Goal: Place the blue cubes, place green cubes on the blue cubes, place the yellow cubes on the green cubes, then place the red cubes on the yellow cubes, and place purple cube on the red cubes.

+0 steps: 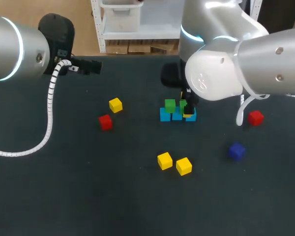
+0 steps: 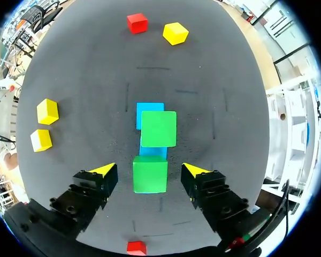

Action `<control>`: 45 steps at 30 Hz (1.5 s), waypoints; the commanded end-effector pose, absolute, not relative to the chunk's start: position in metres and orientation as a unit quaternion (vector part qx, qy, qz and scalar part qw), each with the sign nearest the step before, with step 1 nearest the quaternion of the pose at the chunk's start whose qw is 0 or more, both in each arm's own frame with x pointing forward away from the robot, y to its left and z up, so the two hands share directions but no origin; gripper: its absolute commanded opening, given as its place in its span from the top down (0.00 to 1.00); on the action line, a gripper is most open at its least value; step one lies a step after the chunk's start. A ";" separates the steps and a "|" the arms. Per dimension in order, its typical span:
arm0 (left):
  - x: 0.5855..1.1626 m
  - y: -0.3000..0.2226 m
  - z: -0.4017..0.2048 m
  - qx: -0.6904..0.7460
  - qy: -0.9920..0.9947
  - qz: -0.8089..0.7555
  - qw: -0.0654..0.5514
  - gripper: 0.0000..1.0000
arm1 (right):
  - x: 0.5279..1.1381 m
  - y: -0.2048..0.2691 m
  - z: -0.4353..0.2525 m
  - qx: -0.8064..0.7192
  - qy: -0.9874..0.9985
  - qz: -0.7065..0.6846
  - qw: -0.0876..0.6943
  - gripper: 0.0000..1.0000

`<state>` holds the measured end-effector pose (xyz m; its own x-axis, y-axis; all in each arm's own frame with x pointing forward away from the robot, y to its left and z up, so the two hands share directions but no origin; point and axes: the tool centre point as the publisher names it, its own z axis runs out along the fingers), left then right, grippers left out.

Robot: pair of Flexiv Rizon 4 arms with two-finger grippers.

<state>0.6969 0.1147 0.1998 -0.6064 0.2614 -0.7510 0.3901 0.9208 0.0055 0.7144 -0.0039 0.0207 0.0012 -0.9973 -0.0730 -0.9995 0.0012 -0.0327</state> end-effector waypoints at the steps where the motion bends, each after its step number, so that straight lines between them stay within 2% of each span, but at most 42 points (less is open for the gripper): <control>1: 0.697 0.116 0.200 0.183 0.893 -0.081 0.404 0.00 | 0.715 -0.006 0.023 -0.706 0.707 0.013 0.041 0.40; 3: 0.697 0.116 0.200 0.183 0.893 -0.081 0.404 0.00 | 0.715 -0.006 0.023 -0.705 0.708 0.013 0.043 0.53; 5: 0.697 0.116 0.200 0.183 0.893 -0.081 0.404 0.00 | 0.715 -0.006 0.023 -0.705 0.708 0.012 0.044 0.60; 12: 0.697 0.116 0.200 0.183 0.893 -0.081 0.404 0.00 | 0.715 -0.006 0.023 -0.705 0.708 0.013 0.045 0.58; 18: 0.697 0.116 0.200 0.183 0.893 -0.081 0.404 0.00 | 0.715 -0.006 0.023 -0.705 0.708 0.012 0.044 0.62; 28: 0.697 0.116 0.200 0.183 0.893 -0.081 0.404 0.00 | 0.717 -0.005 0.023 -0.702 0.710 0.015 0.047 0.62; 36: 0.697 0.116 0.200 0.183 0.893 -0.081 0.404 0.00 | 0.718 -0.005 0.023 -0.702 0.711 0.013 0.046 0.66; 37: 0.697 0.116 0.200 0.183 0.893 -0.081 0.404 0.00 | 0.718 -0.005 0.023 -0.701 0.711 0.013 0.046 0.68; 38: 0.697 0.116 0.200 0.183 0.893 -0.081 0.404 0.00 | 0.718 -0.005 0.023 -0.701 0.712 0.013 0.046 0.78; 39: 0.697 0.116 0.200 0.183 0.893 -0.081 0.404 0.00 | 0.718 -0.005 0.023 -0.701 0.712 0.013 0.046 0.81; 45: 0.697 0.116 0.200 0.183 0.893 -0.081 0.404 0.00 | 0.718 -0.006 0.022 -0.700 0.712 0.014 0.045 0.93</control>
